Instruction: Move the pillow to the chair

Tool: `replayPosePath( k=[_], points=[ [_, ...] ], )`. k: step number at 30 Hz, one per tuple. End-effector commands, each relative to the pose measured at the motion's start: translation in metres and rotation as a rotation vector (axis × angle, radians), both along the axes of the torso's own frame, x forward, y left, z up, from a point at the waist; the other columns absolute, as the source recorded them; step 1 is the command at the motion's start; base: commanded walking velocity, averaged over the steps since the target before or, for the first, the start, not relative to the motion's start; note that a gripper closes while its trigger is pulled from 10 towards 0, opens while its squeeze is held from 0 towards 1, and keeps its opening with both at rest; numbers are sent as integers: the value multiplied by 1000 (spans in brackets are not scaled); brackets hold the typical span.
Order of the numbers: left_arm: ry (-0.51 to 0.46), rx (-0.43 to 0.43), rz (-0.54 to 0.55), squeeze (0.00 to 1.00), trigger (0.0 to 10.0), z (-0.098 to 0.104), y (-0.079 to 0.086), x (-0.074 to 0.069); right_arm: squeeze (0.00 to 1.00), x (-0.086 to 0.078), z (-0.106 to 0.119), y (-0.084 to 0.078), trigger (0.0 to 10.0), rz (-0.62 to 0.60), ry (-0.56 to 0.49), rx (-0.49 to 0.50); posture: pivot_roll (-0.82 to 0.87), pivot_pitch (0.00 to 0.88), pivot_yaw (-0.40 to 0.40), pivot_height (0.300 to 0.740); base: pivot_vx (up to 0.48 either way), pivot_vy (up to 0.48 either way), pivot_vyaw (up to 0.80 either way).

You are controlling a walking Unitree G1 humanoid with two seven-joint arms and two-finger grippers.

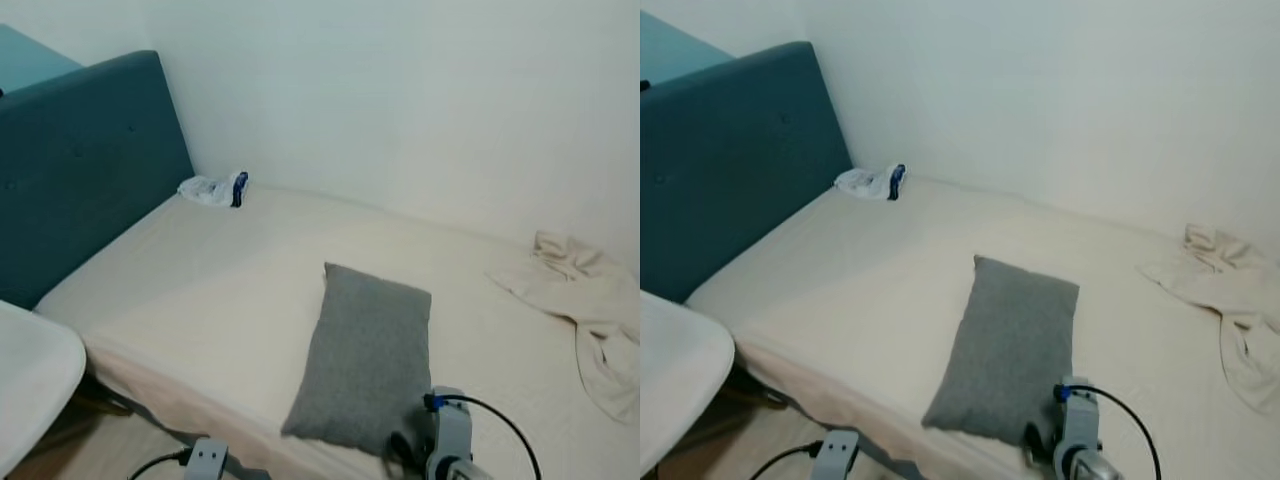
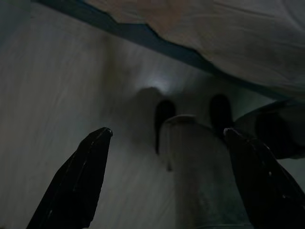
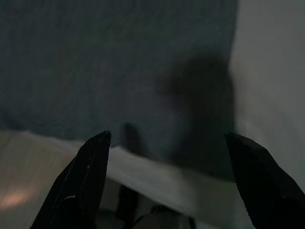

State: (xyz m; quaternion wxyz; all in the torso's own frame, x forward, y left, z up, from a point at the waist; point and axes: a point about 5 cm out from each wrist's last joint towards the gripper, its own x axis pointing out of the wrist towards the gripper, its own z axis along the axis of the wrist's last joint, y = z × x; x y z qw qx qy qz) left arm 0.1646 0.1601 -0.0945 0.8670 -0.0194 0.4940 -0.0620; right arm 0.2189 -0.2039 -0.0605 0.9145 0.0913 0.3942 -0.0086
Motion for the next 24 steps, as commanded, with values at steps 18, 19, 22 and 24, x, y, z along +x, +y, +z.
replayPosePath(
  k=[18,19,22,24],
  points=[
    [10,4,24,0,10000,-1,5,-3,0,33,24,-1,10000,-142,-167,189,-119,0,35,740,0,-107,0],
    [10,4,24,0,10000,-1,5,-3,0,33,24,-1,10000,-142,-167,189,-119,0,35,740,0,0,0],
    [12,5,18,0,10000,-1,5,-4,0,45,35,-1,10000,-161,-227,250,-122,0,38,740,0,0,0],
    [12,6,17,0,10000,-1,5,-4,0,50,39,-1,10000,-158,-238,259,-123,0,39,740,0,0,0]
  ],
)
